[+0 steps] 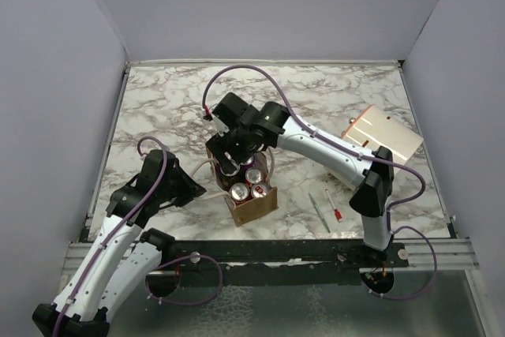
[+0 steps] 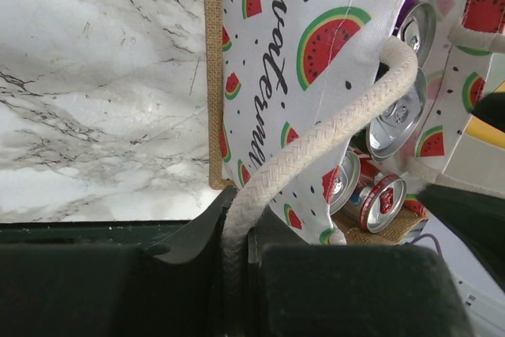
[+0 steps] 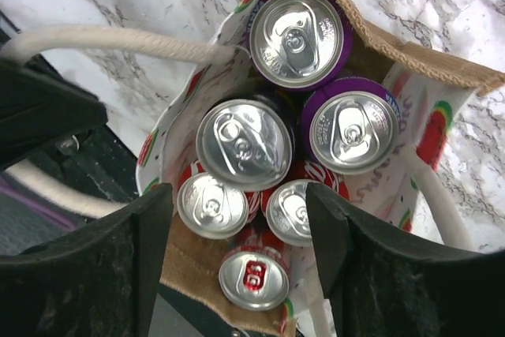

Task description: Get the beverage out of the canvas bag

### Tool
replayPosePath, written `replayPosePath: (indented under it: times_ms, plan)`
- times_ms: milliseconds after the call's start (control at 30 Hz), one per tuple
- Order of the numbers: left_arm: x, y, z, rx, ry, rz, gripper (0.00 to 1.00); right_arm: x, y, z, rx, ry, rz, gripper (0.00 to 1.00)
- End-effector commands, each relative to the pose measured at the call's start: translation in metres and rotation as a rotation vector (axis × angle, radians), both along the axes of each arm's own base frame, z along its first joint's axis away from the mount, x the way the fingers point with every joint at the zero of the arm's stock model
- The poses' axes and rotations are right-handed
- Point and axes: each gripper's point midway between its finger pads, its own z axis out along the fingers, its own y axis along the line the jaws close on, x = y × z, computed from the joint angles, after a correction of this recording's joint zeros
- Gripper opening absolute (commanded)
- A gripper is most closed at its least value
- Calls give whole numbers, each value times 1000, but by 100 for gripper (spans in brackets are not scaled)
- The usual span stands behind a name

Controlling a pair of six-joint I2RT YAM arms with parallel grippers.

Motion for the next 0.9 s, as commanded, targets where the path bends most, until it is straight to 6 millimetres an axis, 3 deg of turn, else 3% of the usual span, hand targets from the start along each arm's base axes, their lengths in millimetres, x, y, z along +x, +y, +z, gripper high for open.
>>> replayPosePath:
  times_ms: [0,133,333,600,867]
  plan:
    - [0,6,7,-6,-23,56,6,6,18,-21,2,12,-3,71]
    - [-3,7,6,-4,-14,50,6,4,26,-35,-17,1,9,74]
    - [-2,3,7,-14,-28,29,6,21,14,-54,-118,-65,-72,75]
    - [1,1,3,-18,-29,21,5,3,19,-70,-147,-44,-36,71]
    - [1,-4,-1,-21,-20,-14,5,10,15,-83,-206,-75,-66,70]
